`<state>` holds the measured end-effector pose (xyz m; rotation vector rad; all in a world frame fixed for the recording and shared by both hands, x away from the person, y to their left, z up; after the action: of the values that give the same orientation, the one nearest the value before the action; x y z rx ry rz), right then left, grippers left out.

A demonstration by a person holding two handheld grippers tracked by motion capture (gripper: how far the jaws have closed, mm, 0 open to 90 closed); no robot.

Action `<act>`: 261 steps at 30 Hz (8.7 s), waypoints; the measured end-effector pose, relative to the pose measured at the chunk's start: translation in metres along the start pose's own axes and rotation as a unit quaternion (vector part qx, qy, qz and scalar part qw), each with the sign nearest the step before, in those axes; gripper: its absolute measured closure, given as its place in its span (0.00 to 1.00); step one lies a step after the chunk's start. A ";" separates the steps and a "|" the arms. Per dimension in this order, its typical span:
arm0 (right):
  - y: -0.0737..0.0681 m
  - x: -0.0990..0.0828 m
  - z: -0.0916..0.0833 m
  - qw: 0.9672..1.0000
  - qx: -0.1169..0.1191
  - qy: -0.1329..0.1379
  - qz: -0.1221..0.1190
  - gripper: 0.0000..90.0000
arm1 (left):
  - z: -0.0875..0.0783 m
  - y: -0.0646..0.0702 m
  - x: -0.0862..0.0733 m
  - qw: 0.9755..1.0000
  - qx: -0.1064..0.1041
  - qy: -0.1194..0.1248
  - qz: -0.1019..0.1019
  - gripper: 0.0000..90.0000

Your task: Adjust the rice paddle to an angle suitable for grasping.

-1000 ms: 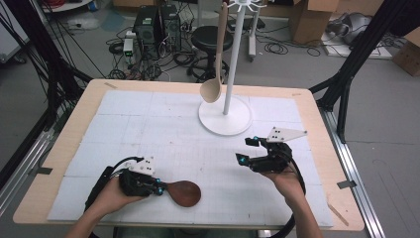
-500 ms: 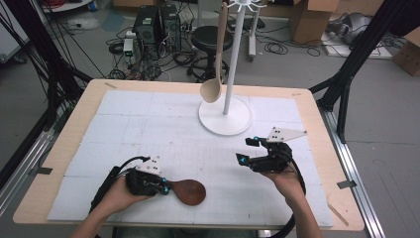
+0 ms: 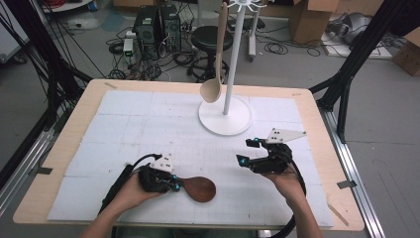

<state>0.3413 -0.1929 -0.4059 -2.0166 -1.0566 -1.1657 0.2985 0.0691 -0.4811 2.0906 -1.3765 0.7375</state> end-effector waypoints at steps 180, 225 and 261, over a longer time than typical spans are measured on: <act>-0.072 -0.008 0.099 0.987 0.082 -0.117 -0.069 0.42 | -0.067 -0.013 0.000 0.990 0.054 0.122 -0.050 0.66; -0.078 -0.030 0.136 0.968 0.099 -0.205 -0.109 0.87 | -0.074 -0.015 -0.008 0.985 0.057 0.150 -0.063 0.48; -0.102 -0.005 0.115 0.979 0.123 -0.102 -0.127 0.87 | -0.041 -0.013 -0.005 0.986 -0.006 0.130 -0.105 0.50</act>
<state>0.3025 -0.0517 -0.4529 -1.8718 -1.5198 -0.9069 0.3022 0.1053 -0.4569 2.0079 -1.0018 0.8739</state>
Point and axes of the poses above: each handheld gripper's, and its own axes: z roughly forward along the jaws, x roughly out of its top, y roughly to its right, the point moved 7 cm from there along z, roughly forward along the jaws, and after that the axes turned 2 degrees about -z, right-handed, at the moved point
